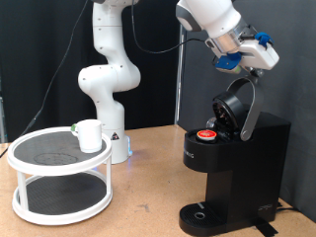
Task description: Make a cup of coffee with the keurig machine
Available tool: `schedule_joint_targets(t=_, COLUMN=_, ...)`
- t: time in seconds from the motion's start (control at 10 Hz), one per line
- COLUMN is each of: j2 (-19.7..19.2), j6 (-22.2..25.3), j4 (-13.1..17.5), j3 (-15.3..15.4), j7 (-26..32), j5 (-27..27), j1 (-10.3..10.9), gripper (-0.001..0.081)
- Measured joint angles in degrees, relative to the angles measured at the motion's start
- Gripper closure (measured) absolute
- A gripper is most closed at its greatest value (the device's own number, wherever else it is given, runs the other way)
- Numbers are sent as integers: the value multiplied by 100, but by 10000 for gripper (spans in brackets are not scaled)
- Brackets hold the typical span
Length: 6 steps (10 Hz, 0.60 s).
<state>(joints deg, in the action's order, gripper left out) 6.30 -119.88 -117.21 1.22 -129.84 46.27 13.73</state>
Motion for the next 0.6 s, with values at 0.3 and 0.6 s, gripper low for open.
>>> schedule_joint_targets(t=0.3, j2=3, j6=101, j4=-21, j3=-21, j7=-3, j5=-6, j1=-59, gripper=806)
schedule_joint_targets(t=0.6, j2=69, j6=165, j4=-59, j3=-93, j7=58, j5=-53, j1=-127, gripper=806)
